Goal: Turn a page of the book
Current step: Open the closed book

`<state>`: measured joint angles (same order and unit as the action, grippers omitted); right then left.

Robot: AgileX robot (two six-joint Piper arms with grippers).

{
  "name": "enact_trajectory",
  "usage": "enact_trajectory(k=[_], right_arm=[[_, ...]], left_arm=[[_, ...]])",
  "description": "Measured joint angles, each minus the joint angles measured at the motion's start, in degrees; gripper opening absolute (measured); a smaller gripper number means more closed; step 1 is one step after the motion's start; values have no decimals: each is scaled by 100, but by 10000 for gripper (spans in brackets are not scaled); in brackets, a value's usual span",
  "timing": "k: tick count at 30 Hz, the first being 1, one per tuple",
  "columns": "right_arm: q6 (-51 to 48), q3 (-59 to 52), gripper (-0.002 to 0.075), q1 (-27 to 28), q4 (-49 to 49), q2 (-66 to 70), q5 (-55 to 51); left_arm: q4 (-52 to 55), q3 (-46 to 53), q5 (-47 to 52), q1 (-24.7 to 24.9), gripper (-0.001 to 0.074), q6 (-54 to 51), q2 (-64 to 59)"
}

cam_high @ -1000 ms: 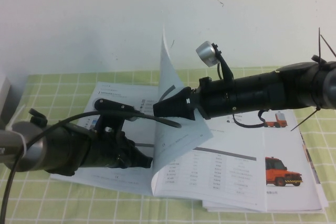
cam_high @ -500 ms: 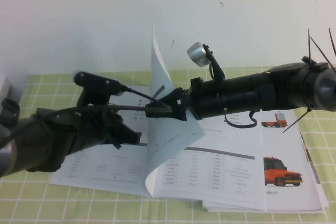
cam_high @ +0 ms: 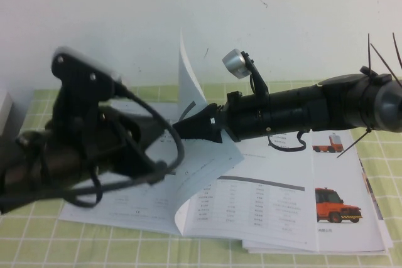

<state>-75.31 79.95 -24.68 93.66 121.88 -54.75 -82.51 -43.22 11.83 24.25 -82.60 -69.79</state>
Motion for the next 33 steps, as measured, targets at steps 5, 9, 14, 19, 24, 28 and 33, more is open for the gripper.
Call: enact_trajectory(k=[5,9,14,19,24,28,33], right_arm=[[0,142,242,-17,0,12,0],[0,280,242,-81,0,23,11],[0,461,242,-204,0,156,11],[39,568,242,-284,0,321,-147],[98,577,242,-305,-80,469,-430],[106,577,242,-313,-170,478,-491],[120,577,253,-313,-183,478,-514]], left_arm=[[-36,669,603,280,-4,-315,65],[-725,939,627,776,-4,-1364,44],[-1461,954,627,1442,-4,-2810,-254],[-1540,920,554,1660,-4,-3252,-952],[-1555,838,173,1682,-4,-3569,-1445],[-1564,546,-57,1682,-4,-3797,-1667],[-1615,207,-541,1682,-4,-3837,-1934]])
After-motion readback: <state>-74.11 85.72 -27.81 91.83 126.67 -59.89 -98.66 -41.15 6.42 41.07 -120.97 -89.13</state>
